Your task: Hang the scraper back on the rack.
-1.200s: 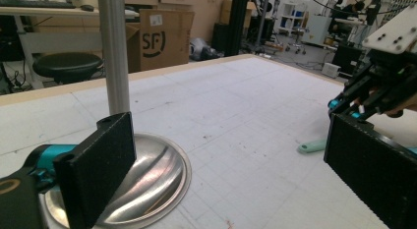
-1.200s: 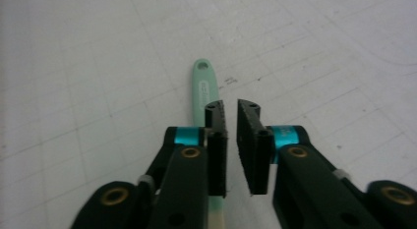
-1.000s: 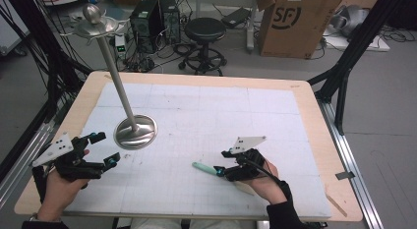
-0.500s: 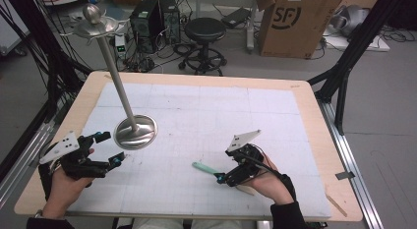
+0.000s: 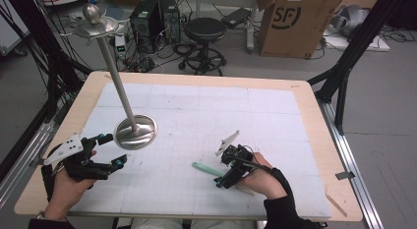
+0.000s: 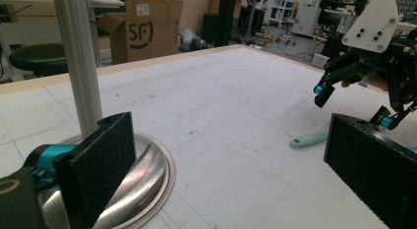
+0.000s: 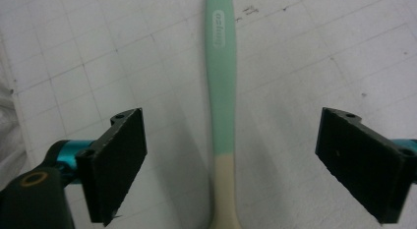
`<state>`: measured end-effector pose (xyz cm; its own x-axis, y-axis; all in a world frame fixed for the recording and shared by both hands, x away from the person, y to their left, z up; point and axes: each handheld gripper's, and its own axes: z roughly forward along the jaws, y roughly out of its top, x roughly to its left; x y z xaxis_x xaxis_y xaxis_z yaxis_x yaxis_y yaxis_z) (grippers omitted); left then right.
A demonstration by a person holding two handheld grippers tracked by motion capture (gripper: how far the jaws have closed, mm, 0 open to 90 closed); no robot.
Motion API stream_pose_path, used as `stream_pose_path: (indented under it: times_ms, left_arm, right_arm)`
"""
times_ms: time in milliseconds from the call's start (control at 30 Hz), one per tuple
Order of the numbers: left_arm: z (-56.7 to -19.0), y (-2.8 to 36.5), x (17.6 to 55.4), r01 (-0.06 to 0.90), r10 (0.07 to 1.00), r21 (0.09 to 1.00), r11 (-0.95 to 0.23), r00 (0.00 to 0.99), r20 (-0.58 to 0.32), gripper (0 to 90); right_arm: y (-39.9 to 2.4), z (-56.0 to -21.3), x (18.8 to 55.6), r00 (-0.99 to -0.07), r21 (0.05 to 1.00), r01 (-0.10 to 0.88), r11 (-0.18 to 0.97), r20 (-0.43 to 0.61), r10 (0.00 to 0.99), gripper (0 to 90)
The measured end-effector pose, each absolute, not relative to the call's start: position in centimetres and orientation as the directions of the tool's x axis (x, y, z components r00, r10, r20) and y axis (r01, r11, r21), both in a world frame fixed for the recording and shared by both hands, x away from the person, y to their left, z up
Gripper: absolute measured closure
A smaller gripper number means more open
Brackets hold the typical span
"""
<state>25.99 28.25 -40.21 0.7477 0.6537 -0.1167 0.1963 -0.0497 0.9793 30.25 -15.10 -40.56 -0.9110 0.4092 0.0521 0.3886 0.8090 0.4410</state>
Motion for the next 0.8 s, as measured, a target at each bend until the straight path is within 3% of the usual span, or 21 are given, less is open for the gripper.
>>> stream_pose_path:
  times_ms: [100,433,800]
  left_arm:
    - [-40.2,28.4,25.9,0.198,0.657,0.979,-0.049,0.745,-0.118,6.0]
    - [-40.2,28.7,25.6,0.198,0.664,0.979,-0.048,0.738,-0.116,6.0]
    - [-40.2,28.9,25.6,0.199,0.665,0.979,-0.044,0.737,-0.120,6.0]
  right_arm:
    - [-14.6,-40.8,30.3,-0.917,0.400,0.382,0.833,0.055,0.394,17.3]
    - [-14.3,-41.3,30.9,-0.930,0.301,0.356,0.885,0.023,0.366,42.3]
    - [-14.0,-40.8,29.8,-0.918,0.192,0.387,0.902,-0.008,0.396,60.0]
